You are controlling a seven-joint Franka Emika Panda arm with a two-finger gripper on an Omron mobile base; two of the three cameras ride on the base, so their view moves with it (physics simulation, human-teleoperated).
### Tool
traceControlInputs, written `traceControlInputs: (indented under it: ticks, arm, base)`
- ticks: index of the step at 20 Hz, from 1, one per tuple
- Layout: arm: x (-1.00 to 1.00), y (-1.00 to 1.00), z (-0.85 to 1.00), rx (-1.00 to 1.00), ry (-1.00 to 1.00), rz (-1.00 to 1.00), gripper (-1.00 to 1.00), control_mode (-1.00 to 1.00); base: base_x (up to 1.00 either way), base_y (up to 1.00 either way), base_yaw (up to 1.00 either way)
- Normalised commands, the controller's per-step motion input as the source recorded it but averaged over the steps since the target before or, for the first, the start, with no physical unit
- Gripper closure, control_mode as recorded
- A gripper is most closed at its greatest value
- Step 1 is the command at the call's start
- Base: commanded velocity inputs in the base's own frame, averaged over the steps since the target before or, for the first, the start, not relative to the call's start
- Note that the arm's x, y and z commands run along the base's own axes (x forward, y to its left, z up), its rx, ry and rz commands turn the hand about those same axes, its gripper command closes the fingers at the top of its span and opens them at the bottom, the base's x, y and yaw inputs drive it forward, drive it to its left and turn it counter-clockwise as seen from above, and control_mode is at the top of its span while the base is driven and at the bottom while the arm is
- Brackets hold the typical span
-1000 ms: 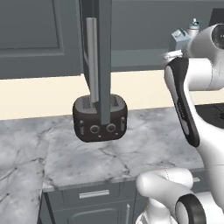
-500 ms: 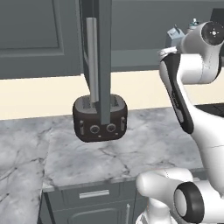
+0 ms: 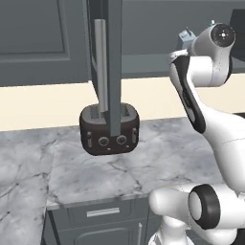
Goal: Pick the milk, water bottle from the counter and place them in the open cabinet.
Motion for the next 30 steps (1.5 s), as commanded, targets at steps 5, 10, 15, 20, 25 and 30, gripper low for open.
traceControlInputs:
  ticks: [5, 10, 15, 20, 25, 30]
  arm:
    - [0.39, -0.07, -0.12, 0.00, 0.00, 0.00, 1.00, -1.00]
    - [0.40, -0.07, -0.07, 0.00, 0.00, 0.00, 1.00, -1.00]
    - [0.41, -0.08, -0.01, 0.00, 0.00, 0.00, 1.00, -1.00]
    - [0.41, -0.08, -0.05, 0.00, 0.00, 0.00, 1.00, -1.00]
    - [0.38, -0.12, -0.05, 0.00, 0.00, 0.00, 1.00, -1.00]
    - [0.35, -0.14, -0.04, 0.00, 0.00, 0.00, 1.00, -1.00]
  base:
    - [0.00, 0.00, 0.00]
    - [0.00, 0.00, 0.00]
    - [0.00, 0.00, 0.00]
    - [0.00, 0.00, 0.00]
    - [0.00, 0.00, 0.00]
    - [0.00, 0.00, 0.00]
